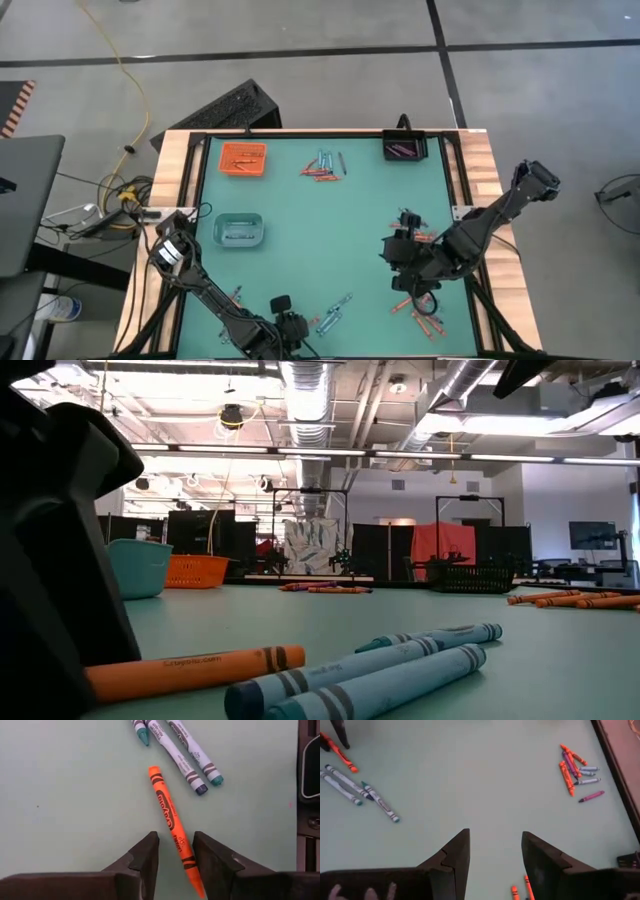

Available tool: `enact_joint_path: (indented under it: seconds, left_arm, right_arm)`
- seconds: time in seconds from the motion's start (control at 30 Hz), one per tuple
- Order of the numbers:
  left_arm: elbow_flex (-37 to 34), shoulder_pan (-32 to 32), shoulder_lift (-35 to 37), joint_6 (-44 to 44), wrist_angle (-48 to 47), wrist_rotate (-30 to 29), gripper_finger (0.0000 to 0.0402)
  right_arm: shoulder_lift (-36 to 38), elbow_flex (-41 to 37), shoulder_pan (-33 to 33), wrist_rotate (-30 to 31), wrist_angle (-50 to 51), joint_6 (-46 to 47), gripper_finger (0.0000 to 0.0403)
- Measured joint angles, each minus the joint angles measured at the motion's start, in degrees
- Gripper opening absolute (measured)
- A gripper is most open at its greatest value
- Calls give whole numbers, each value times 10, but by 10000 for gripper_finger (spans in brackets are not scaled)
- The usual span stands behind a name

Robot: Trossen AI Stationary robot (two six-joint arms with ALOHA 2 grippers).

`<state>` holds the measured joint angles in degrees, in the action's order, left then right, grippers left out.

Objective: Sort crayons
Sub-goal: Put the orange crayon into the orange basket

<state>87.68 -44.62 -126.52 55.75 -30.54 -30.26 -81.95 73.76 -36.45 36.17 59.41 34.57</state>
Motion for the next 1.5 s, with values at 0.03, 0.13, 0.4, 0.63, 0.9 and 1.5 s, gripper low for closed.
enact_joint_path:
  seconds: [0.03,0.13,0.4,0.63,0.9,1.5]
  left_arm:
    - [0,0,0,-2,0,1,91]
    - [0,0,-1,-14,1,6,46]
    - [0,0,-1,-35,1,9,5]
    - [-1,0,7,-52,-1,12,2]
    - [-3,0,38,-54,-79,13,0]
    - [-2,45,185,-117,-351,-133,0]
  right_arm:
    - [0,0,0,0,-2,0,170]
    - [0,0,0,0,-1,1,170]
    - [0,0,2,2,-2,-1,170]
    - [0,0,-1,3,-3,-1,170]
    - [0,0,-5,7,-10,-1,170]
    - [-152,0,25,76,-57,-57,170]
